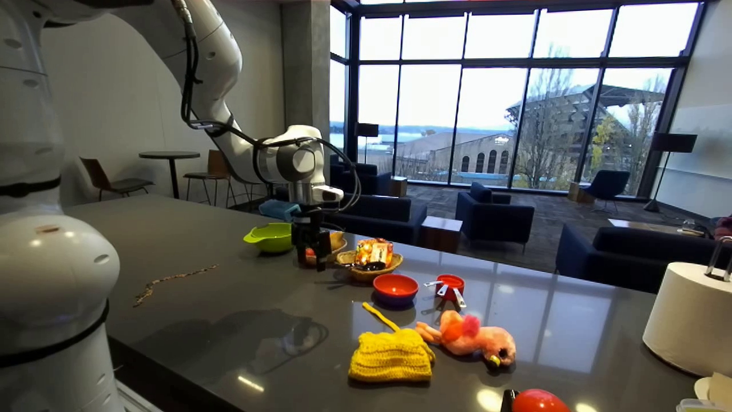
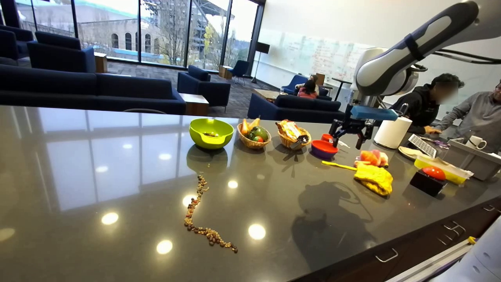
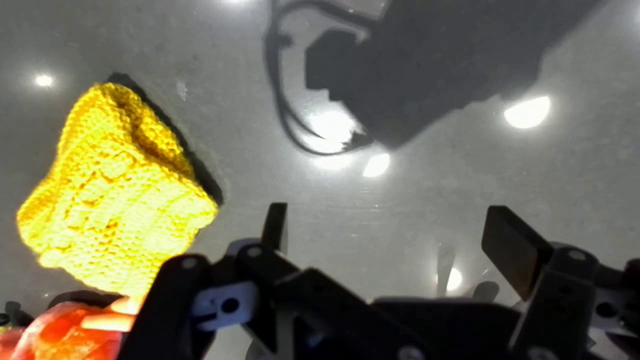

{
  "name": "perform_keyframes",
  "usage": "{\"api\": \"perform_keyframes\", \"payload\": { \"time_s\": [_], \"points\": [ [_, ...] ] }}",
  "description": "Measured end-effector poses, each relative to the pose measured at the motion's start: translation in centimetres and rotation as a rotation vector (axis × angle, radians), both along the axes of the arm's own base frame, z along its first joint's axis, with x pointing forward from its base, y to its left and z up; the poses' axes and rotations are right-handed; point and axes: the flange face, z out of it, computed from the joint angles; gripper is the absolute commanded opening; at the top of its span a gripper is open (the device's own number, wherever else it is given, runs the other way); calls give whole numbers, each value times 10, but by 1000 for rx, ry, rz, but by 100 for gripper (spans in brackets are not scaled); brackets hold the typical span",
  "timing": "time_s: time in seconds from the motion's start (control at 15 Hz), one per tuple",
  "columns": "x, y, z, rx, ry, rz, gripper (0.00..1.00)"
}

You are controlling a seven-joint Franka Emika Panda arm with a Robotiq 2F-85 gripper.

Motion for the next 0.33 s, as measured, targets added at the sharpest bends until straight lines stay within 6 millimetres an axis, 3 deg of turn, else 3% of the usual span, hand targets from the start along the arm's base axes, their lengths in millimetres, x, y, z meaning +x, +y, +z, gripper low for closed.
{"api": "perform_keyframes", "payload": {
  "time_s": [0.33],
  "points": [
    [-1, 24, 11, 15, -7, 123, 100]
  ]
}}
